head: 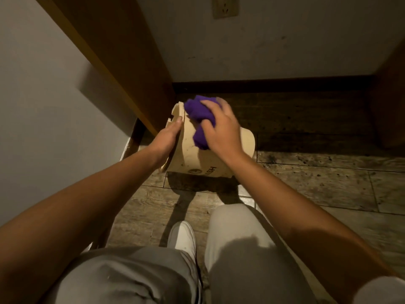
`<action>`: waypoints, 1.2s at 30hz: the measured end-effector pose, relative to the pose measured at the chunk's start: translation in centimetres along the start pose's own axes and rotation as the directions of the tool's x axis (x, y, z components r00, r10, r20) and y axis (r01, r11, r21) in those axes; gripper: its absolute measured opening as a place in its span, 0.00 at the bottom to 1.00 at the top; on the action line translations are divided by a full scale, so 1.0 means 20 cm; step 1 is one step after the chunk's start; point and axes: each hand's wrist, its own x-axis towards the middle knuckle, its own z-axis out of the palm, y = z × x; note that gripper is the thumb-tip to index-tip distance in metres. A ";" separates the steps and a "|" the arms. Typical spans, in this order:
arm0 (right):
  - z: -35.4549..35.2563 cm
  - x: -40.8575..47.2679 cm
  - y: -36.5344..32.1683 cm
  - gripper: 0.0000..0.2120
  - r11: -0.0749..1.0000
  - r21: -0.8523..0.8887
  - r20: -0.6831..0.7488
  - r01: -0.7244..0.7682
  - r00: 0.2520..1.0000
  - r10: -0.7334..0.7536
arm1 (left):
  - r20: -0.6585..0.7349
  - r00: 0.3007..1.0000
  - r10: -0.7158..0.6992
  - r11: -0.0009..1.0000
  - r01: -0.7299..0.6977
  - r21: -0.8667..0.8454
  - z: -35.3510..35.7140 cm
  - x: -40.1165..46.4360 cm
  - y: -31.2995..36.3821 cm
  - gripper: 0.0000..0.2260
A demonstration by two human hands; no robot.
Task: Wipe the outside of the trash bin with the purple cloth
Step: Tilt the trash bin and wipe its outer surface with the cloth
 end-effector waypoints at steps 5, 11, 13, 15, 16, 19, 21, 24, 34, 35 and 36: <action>0.22 -0.12 0.01 0.27 0.955 -0.272 0.081 0.116 0.992 -0.097 | -0.055 0.998 0.032 0.998 -0.035 -0.060 0.05 -0.01 -0.02 0.20; 0.13 -0.21 0.43 0.24 0.920 -0.366 -0.076 -0.142 0.990 0.122 | -0.162 0.985 -0.057 0.997 0.046 -0.067 -0.03 0.01 -0.06 0.27; 0.05 -0.25 0.58 0.23 0.904 -0.338 -0.093 -0.260 0.966 0.243 | -0.191 0.977 -0.095 0.992 0.077 -0.099 -0.05 0.02 -0.08 0.29; -0.02 -0.28 0.71 0.24 0.870 -0.356 -0.092 -0.341 0.939 0.331 | -0.214 0.969 -0.127 0.988 0.106 -0.110 -0.06 0.04 -0.09 0.30; -0.05 -0.28 0.76 0.24 0.848 -0.360 -0.105 -0.388 0.921 0.376 | -0.215 0.966 -0.141 0.987 0.121 -0.106 -0.06 0.04 -0.08 0.31; -0.14 -0.22 0.78 0.25 0.834 -0.256 -0.198 -0.489 0.871 0.450 | -0.195 0.973 -0.125 0.991 0.112 -0.077 -0.03 0.03 -0.07 0.28; -0.18 -0.15 0.69 0.24 0.884 -0.162 -0.273 -0.438 0.881 0.386 | -0.181 0.979 -0.092 0.995 0.082 -0.063 -0.02 0.03 -0.05 0.27; -0.20 -0.01 0.46 0.23 0.956 -0.074 -0.280 -0.284 0.926 0.253 | -0.178 0.983 -0.040 0.999 0.033 -0.039 0.01 0.02 -0.02 0.28; 0.21 -0.05 0.03 0.24 0.962 -0.254 0.073 0.101 0.994 -0.086 | -0.151 0.985 0.089 0.996 -0.089 0.006 0.09 -0.01 0.03 0.16; 0.20 -0.06 0.09 0.23 0.960 -0.269 0.036 0.072 0.997 -0.065 | -0.165 0.984 0.073 0.997 -0.071 0.020 0.08 -0.02 0.03 0.15; 0.18 -0.07 0.16 0.22 0.963 -0.271 -0.008 0.013 1.000 -0.016 | -0.181 0.982 0.055 0.998 -0.049 0.037 0.07 -0.02 0.03 0.16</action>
